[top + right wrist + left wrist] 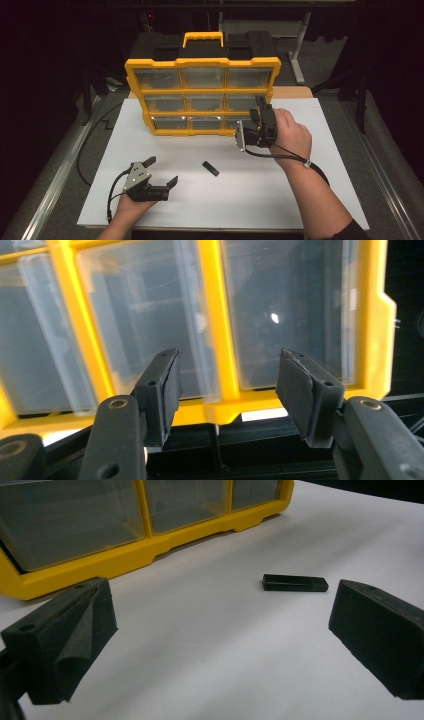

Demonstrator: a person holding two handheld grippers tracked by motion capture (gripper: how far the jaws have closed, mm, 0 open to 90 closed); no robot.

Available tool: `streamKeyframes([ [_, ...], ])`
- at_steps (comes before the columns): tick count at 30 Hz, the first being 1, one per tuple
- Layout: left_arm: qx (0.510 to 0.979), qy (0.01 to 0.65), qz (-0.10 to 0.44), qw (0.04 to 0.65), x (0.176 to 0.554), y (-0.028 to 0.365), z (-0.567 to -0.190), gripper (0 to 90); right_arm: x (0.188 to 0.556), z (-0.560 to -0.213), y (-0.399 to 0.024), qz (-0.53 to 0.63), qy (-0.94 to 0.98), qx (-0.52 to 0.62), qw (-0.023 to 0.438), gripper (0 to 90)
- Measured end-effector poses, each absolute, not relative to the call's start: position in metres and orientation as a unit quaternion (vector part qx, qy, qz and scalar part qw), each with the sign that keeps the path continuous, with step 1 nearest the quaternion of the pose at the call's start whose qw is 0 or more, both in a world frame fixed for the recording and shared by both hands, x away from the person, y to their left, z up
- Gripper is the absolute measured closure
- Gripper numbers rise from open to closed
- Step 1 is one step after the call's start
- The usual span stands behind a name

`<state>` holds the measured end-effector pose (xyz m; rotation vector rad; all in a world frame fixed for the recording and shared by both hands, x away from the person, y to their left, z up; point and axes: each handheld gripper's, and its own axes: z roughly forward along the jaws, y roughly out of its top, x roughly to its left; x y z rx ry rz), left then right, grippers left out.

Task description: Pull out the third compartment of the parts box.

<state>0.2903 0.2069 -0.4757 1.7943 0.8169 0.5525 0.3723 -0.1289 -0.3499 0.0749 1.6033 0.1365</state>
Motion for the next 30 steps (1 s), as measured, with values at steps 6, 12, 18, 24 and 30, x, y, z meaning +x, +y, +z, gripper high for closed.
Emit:
streamKeyframes([
  [6,0.748,0.340,0.230,0.521,0.290,0.207,-0.476,0.3,0.374,-0.339,-0.128,0.064,0.710,0.032,0.701,48.1],
  [12,0.749,0.340,0.229,0.521,0.290,0.207,-0.476,0.3,0.377,-0.330,-0.127,0.070,0.704,0.033,0.706,51.6],
  [18,0.748,0.341,0.229,0.521,0.290,0.207,-0.475,0.3,0.380,-0.322,-0.126,0.065,0.702,0.036,0.709,54.4],
  [24,0.749,0.339,0.228,0.522,0.290,0.207,-0.475,0.3,0.384,-0.313,-0.125,0.064,0.696,0.036,0.714,58.3],
  [30,0.748,0.340,0.228,0.522,0.290,0.207,-0.475,0.3,0.389,-0.305,-0.123,0.065,0.690,0.031,0.720,60.8],
])
